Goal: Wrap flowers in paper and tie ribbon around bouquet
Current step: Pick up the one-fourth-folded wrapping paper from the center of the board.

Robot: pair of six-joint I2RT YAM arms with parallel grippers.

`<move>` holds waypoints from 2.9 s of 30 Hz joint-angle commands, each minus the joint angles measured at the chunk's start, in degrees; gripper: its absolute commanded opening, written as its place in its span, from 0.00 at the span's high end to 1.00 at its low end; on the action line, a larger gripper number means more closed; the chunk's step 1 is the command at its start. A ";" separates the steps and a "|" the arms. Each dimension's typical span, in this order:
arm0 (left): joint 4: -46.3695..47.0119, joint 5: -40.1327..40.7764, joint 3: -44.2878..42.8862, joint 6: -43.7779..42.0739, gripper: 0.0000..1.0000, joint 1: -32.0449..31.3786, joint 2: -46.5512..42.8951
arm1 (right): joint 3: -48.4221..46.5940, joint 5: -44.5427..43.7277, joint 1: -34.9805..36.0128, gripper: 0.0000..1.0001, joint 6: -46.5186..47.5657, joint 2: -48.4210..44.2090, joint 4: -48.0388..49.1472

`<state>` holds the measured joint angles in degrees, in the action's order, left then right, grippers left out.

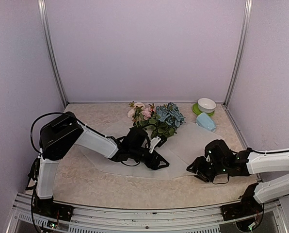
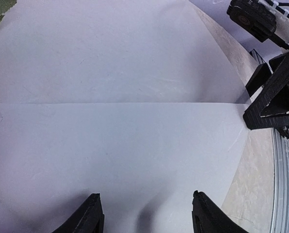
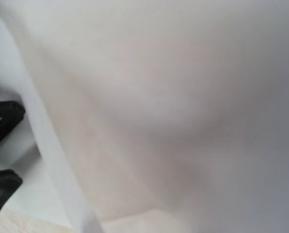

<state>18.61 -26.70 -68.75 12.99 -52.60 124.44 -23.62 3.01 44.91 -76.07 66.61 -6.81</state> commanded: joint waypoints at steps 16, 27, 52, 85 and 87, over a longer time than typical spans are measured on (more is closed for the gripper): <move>-12.54 3.57 3.86 0.28 0.38 0.13 3.43 | 1.08 -0.01 0.50 0.15 2.53 -2.34 3.42; -12.90 3.55 3.73 0.12 0.38 0.13 3.58 | -2.33 -5.55 0.95 0.10 -0.61 9.82 -0.90; -13.91 4.52 3.81 -0.18 0.38 0.13 3.10 | -4.38 -7.96 1.63 0.28 7.01 2.13 -3.57; -16.98 9.62 1.95 2.64 0.39 0.22 4.05 | -9.26 -11.93 2.27 1.00 12.25 4.61 -10.77; -16.83 9.38 2.04 2.82 0.39 0.22 4.22 | -10.95 -12.20 2.81 1.00 13.28 4.58 -12.20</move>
<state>15.94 -23.07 -69.19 13.85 -53.01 123.63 -31.51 -7.51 46.52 -65.78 71.79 -15.59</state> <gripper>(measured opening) 0.611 0.003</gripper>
